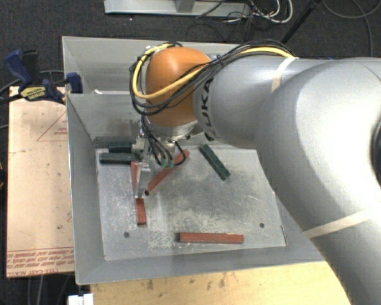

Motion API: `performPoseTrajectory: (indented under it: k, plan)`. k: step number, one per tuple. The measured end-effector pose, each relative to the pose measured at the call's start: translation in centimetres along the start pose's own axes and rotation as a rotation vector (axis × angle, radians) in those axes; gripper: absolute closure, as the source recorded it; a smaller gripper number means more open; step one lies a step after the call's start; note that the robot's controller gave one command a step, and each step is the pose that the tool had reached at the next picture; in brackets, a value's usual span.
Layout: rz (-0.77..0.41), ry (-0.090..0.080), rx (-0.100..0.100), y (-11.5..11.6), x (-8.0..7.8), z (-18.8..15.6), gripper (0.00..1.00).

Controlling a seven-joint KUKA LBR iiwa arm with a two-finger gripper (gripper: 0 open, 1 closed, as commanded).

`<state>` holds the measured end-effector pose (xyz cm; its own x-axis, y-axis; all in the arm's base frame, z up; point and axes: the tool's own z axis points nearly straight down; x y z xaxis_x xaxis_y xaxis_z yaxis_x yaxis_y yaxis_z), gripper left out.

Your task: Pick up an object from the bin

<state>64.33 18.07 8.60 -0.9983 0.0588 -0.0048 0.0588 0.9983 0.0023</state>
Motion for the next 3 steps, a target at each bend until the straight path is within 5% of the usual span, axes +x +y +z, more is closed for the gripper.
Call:
performPoseTrajectory:
  k: [1,2,3]
  plan:
    - [-0.010,-0.001,-0.001,0.0,0.0,-0.2,0.00]
    - [-0.018,0.000,0.004,6.1,0.2,0.7,0.00]
    - [-0.020,-0.025,-0.012,6.3,-0.4,0.8,1.00]
